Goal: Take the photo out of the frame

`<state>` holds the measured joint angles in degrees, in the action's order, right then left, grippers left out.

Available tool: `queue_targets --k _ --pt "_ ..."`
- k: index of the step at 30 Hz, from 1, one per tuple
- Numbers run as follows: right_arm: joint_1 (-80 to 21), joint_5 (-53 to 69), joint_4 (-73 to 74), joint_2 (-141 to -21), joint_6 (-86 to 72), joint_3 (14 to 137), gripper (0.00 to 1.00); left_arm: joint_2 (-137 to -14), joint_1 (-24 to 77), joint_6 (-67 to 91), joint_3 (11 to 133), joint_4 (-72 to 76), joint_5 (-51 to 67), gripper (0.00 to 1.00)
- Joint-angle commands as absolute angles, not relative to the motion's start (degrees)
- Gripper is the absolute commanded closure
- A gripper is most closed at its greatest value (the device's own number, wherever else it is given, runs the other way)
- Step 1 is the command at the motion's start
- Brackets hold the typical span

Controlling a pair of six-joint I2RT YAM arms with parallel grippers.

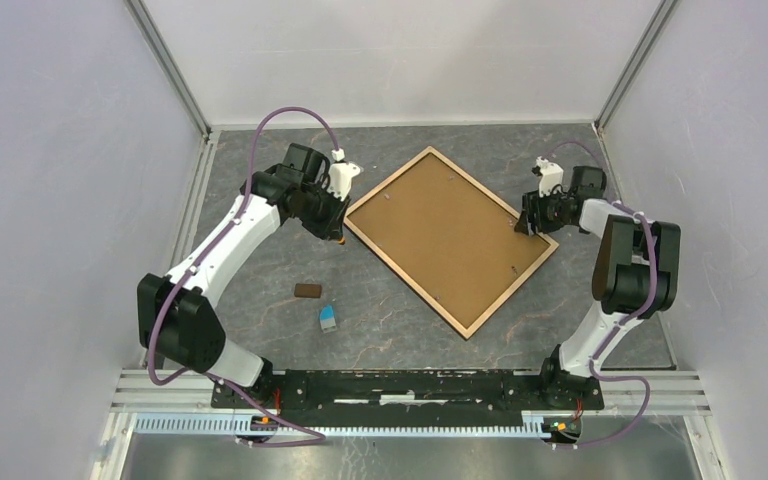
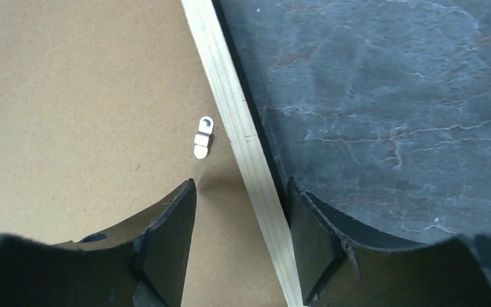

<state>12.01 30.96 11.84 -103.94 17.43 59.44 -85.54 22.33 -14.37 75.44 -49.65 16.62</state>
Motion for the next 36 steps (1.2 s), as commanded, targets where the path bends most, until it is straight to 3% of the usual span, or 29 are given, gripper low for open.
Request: queue_targets --k 1,9,15,28,32,36 --pt "8.65 31.99 18.08 -101.05 21.56 65.24 0.4 -82.77 22.37 -12.01 76.91 -49.55 17.39 0.98" --pt "-2.82 24.64 19.48 -109.78 22.12 80.39 0.41 -82.39 22.4 -12.09 76.56 -49.61 17.51 0.98" --pt "-5.46 20.31 20.56 -117.39 21.35 88.37 0.44 -81.67 22.36 -12.7 75.9 -49.5 16.61 0.98" --pt "-6.65 10.91 19.04 -125.54 24.18 90.88 0.49 -81.66 22.38 -13.04 75.41 -49.48 16.57 0.98" --pt "-6.56 9.27 20.24 -126.6 25.65 91.05 0.61 -81.74 22.33 -13.0 75.24 -49.04 16.66 0.98" --pt "-5.23 12.31 23.05 -126.66 24.49 91.53 0.83 -81.92 22.34 -13.01 75.35 -49.04 16.61 0.98"
